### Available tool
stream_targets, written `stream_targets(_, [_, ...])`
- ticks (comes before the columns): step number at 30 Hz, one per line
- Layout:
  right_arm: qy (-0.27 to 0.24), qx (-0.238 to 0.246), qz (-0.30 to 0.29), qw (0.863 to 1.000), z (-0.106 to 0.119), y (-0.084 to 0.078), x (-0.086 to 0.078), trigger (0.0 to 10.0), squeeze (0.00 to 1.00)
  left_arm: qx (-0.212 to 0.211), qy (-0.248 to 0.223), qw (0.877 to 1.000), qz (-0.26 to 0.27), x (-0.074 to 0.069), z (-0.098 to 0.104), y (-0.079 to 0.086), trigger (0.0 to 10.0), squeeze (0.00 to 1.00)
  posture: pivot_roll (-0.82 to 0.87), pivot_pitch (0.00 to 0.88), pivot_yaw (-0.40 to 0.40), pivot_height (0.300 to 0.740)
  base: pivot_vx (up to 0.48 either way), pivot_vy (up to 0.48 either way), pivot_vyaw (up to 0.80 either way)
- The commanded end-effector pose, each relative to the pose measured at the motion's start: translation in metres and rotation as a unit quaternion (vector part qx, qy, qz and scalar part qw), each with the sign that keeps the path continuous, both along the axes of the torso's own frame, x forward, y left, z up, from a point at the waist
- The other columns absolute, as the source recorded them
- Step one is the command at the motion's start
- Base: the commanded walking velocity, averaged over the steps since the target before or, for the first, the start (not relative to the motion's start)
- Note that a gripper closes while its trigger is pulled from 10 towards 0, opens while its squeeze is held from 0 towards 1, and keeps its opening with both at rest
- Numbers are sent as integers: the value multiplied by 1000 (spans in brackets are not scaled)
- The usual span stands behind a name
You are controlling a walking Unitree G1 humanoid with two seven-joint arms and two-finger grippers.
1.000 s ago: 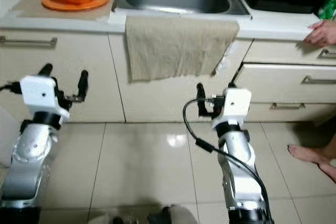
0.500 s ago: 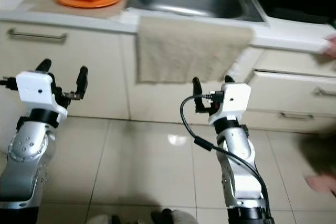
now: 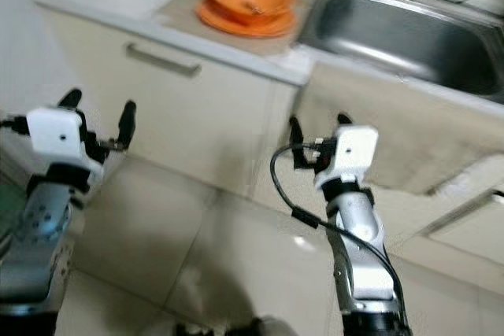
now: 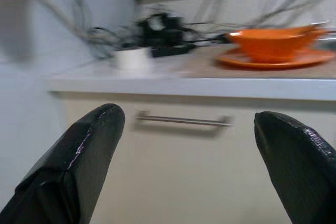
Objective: Kitchen organization
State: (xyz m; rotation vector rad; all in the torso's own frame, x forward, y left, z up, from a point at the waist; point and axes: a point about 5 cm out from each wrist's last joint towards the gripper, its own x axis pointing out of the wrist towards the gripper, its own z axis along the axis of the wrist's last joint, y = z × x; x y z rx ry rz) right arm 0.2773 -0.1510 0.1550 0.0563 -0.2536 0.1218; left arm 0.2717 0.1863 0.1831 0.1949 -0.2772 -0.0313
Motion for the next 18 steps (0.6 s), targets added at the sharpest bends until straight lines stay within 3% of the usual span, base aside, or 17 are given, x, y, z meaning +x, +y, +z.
stream_targets(1, [-28, -4, -24, 999, 11, -11, -2, 10000, 0, -6, -4, 1000, -20, 3, 4, -8, 10000, 0, -162, 145, -64, 740, 375, 0, 0])
stream_targets(7, [-74, -17, -58, 995, 41, -27, 4, 10000, 0, -1, -33, 998, -55, 16, 28, -20, 10000, 0, -179, 140, -58, 740, 376, 0, 0])
stream_targets(11, [-102, 9, -72, 992, 64, -33, 6, 10000, 0, -5, -66, 996, -68, 21, 51, -25, 10000, 0, -190, 134, -58, 740, 371, 0, 0])
stream_targets(13, [-104, 4, -71, 992, 63, -33, 5, 10000, 0, -11, -68, 995, -66, 20, 53, -25, 10000, 0, -193, 132, -58, 740, 375, 0, 0])
stream_targets(18, [-92, 6, -64, 994, 54, -27, -3, 10000, 0, -18, -67, 995, -65, 14, 48, -29, 10000, 0, -194, 126, -64, 740, 373, 0, -725])
